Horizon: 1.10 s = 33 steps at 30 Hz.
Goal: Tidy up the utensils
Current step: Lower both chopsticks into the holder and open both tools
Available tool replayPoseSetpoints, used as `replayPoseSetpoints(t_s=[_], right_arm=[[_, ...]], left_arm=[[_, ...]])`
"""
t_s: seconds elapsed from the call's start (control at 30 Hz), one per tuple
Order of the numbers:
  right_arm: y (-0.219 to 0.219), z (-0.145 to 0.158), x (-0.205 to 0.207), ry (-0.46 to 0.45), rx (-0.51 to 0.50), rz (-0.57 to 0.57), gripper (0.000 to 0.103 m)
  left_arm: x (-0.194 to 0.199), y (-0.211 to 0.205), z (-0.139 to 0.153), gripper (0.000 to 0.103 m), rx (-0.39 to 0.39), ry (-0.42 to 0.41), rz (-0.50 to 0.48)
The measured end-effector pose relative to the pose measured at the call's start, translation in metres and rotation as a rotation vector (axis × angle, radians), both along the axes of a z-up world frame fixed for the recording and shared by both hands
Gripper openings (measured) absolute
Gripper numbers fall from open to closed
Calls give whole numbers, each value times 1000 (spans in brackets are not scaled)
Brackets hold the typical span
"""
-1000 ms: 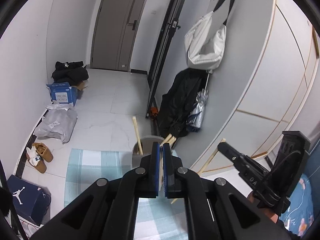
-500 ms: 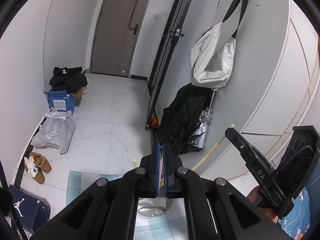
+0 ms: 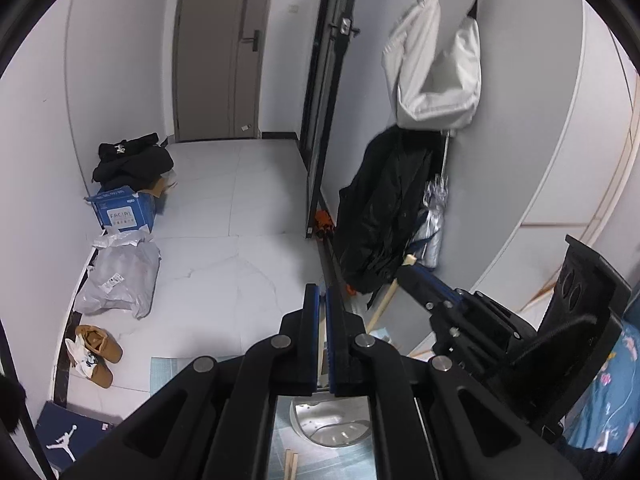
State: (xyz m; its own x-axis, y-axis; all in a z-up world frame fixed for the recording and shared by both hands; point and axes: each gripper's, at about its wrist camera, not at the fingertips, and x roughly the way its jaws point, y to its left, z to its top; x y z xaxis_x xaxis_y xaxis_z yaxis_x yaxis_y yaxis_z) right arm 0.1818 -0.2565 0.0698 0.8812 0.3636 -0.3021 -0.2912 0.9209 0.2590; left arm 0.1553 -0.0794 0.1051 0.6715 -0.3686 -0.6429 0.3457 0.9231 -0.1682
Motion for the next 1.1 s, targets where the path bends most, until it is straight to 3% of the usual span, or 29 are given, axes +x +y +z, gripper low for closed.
replayPoseSetpoints(t_s=[0.33, 0.57, 0.63, 0.9, 1.03, 1.1], right_arm=[[11, -31, -4, 68, -51, 91, 4], [22, -54, -11, 125, -109, 145, 4], [25, -61, -10, 161, -124, 157, 4], [23, -59, -22, 165, -135, 174, 7], [19, -51, -33, 143, -137, 160, 19], [16, -48, -38, 138, -129, 159, 25]], left_arm=[[8, -5, -42, 0, 64, 94, -35], [15, 2, -65, 0, 42, 164, -12], [16, 1, -65, 0, 39, 158, -10], [14, 3, -63, 0, -23, 158, -26], [16, 6, -59, 5, -47, 175, -23], [14, 5, -55, 14, -21, 155, -28]])
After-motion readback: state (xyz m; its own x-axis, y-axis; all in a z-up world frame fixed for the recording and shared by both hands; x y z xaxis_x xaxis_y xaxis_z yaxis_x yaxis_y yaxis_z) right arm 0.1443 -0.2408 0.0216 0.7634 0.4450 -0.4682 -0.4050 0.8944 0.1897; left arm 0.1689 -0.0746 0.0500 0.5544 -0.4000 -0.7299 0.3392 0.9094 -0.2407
